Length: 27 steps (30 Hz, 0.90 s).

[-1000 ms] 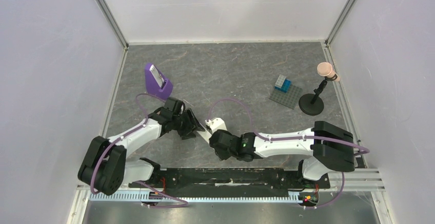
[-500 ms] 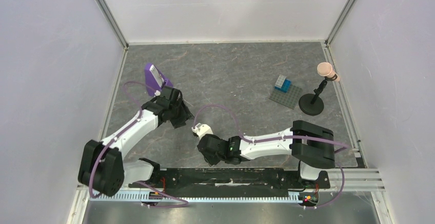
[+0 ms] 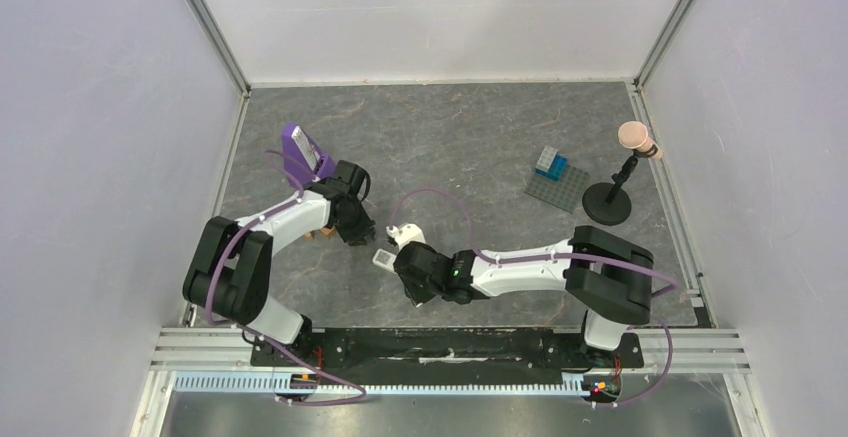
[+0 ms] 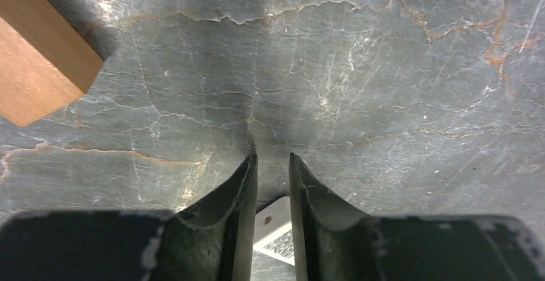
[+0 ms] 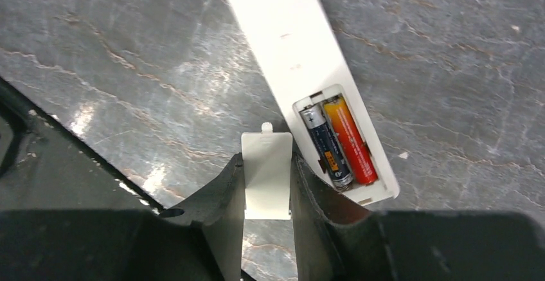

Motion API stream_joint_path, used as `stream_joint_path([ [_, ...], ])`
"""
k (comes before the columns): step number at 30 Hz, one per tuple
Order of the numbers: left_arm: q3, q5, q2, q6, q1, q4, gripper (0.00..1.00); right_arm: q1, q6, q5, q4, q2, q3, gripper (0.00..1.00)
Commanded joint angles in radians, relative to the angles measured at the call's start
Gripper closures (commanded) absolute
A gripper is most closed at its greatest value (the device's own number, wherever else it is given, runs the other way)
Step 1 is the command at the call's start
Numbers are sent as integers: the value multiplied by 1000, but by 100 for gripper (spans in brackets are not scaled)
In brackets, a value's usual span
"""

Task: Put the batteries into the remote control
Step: Pick up the battery cover at the center of the board, then adjust the battery cover.

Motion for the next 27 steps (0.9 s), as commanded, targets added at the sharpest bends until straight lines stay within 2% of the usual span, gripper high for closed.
stream_joint_path([
  [1,21,14,18,16,-18,26,71,-22,-1,16,8,-27,-20,86],
  [5,-11,82,6,23,-60,44,75,-32,-6,20,4,-42,-33,86],
  [14,-81,43,-78,-18,-84,44,76,-33,-21,15,24,-36,-20,86],
  [22,1,-116,-102,-8,-81,-78,72,-33,-18,18,26,-101,-38,86],
  [27,35,-92,-208,11,-82,-146,69,-33,-85,-25,15,-214,-56,86],
])
